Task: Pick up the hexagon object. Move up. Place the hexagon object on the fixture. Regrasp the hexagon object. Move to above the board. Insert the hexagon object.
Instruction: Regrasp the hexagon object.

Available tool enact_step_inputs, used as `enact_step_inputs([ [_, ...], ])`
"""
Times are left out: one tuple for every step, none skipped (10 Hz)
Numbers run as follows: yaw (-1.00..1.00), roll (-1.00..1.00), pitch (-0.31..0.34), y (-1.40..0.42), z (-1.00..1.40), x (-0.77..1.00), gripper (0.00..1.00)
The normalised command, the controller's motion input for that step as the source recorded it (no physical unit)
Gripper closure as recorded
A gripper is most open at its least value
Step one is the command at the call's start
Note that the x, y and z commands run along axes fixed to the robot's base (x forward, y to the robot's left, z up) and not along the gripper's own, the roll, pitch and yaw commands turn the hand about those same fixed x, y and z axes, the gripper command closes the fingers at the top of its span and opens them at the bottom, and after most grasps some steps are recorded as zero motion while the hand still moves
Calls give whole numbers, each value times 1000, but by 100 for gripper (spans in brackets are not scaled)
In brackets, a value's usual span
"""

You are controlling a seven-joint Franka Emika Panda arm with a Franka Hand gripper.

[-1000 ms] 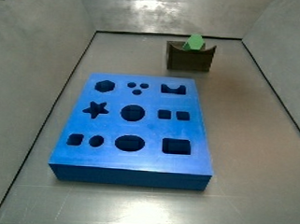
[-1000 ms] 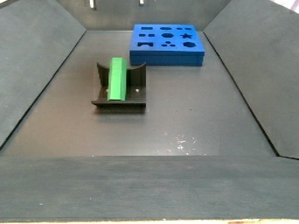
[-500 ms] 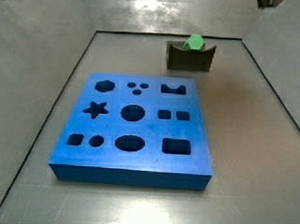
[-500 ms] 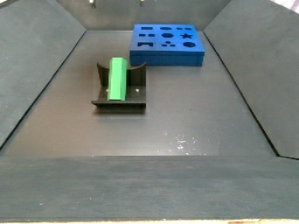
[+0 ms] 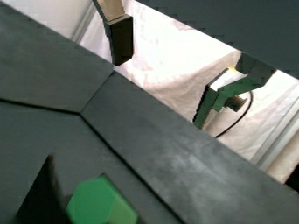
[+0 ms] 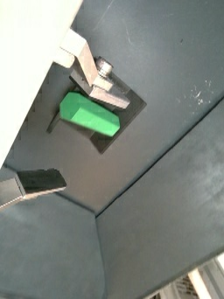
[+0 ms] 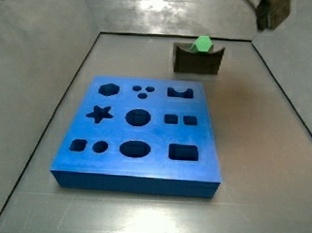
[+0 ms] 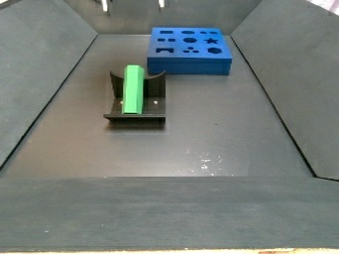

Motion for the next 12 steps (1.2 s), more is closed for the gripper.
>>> enact_step_inputs([
  [198, 104, 37, 59, -1000, 64, 0],
  [185, 95, -3, 56, -1000, 73, 0],
  [167, 89, -43, 52, -1000, 81, 0],
  [132, 81, -86, 48, -1000, 94, 0],
  [102, 75, -108, 44, -1000, 101, 0],
  [70, 75, -121, 40, -1000, 106, 0],
  [29, 81, -121, 31, -1000, 115, 0],
  [7, 80, -113, 29, -1000, 121, 0],
  [-21, 76, -84, 17, -830, 112, 0],
  [-33, 79, -63, 8, -691, 98, 0],
  [-39, 75, -41, 5, -512, 88, 0],
  [-37, 74, -30, 4, -423, 81, 0],
])
